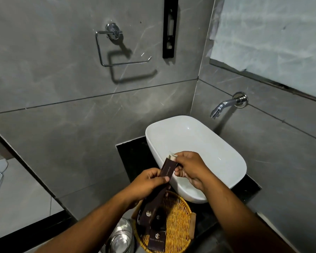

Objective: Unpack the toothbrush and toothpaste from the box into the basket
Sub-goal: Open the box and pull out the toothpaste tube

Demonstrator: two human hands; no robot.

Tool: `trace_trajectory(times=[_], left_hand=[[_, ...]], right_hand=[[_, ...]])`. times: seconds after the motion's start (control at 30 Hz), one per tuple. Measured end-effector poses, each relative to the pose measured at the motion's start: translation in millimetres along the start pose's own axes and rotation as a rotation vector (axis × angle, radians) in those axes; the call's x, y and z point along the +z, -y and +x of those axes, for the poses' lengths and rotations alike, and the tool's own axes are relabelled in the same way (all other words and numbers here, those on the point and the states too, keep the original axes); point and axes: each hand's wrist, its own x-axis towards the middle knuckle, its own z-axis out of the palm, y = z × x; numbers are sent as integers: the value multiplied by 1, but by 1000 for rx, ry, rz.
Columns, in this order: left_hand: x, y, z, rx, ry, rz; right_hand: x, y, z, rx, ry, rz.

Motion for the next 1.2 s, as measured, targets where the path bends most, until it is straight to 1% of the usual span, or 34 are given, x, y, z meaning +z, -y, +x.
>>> trace_trajectory(times=[0.07,0.13,0.2,0.3,0.37,0.47,0.53,0.57,0.6,0.63,0.7,0.8,0.87,0.9,1.03,1.1,1.2], left_hand=[[-3,6,-5,-49,70,-75],[-12,4,-7,-57,97,-75],[-24,-5,-5,-65,120,13],[-39,-26,0,-68,209,173],[-45,-38,3,-76,282,231],[-54,-56,7,-175,385,255],[-67,-68,8,-279,455,236],[-75,-73,7,-306,462,236],[-84,-78,6,-314,433,235],[-92,-81,5,-306,364,228],[-101,-85,6,-228,143,167],[-95,-85,13,-41,-242,-51],[-79,-81,19,43,-413,-174],[-69,-78,22,69,-460,-213],[-22,-73,26,159,-457,-290],[-8,-76,27,231,-482,-196],[7,-84,21,352,-403,64]], right_hand=[[-6,-2,1,2,-48,104],[-14,-7,0,-7,-43,112],[-21,-14,-2,-26,44,58],[-26,-16,-5,-47,194,40],[-27,-14,-5,-70,221,36],[-26,-16,-4,-104,162,66],[-26,-19,-4,-109,90,151],[-27,-20,-4,-108,52,204],[-29,-22,-5,-106,23,259],[-31,-24,-5,-100,8,314],[-32,-28,-6,-83,-2,410],[-22,-37,-8,-15,13,528],[-10,-43,-9,40,28,613],[-3,-46,-10,57,32,649],[17,-55,-11,56,98,709],[23,-58,-12,71,99,735],[28,-60,-12,123,45,762]])
